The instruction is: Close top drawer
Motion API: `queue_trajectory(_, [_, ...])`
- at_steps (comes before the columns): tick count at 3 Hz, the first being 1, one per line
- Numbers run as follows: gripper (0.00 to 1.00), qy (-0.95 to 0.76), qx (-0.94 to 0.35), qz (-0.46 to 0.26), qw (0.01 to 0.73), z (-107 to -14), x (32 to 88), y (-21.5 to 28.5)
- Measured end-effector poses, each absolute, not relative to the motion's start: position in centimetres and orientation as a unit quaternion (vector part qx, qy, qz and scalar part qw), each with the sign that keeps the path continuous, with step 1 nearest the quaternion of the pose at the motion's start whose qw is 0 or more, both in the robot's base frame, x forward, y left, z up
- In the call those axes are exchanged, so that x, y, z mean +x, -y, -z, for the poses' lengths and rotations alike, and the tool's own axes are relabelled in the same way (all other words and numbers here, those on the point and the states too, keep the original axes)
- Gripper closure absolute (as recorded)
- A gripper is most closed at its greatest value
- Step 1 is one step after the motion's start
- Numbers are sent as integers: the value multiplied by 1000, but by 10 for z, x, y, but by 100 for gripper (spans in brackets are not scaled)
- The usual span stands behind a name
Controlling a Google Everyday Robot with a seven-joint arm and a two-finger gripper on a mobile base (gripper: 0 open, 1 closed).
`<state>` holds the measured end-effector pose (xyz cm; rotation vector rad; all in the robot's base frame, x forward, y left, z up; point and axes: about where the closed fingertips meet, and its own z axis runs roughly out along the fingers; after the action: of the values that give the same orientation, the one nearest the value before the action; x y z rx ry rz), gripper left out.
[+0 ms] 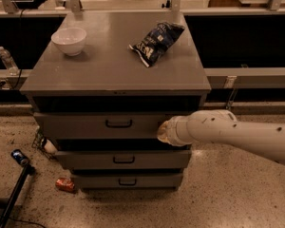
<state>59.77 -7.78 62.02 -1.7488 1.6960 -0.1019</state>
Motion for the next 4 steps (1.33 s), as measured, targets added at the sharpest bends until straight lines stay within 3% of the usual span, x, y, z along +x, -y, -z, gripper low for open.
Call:
queue_trajectory(2, [100, -689, -632, -114, 336, -668, 512, 80])
queue_trajectory(4, [100, -686, -534, -240, 432, -730, 470, 100])
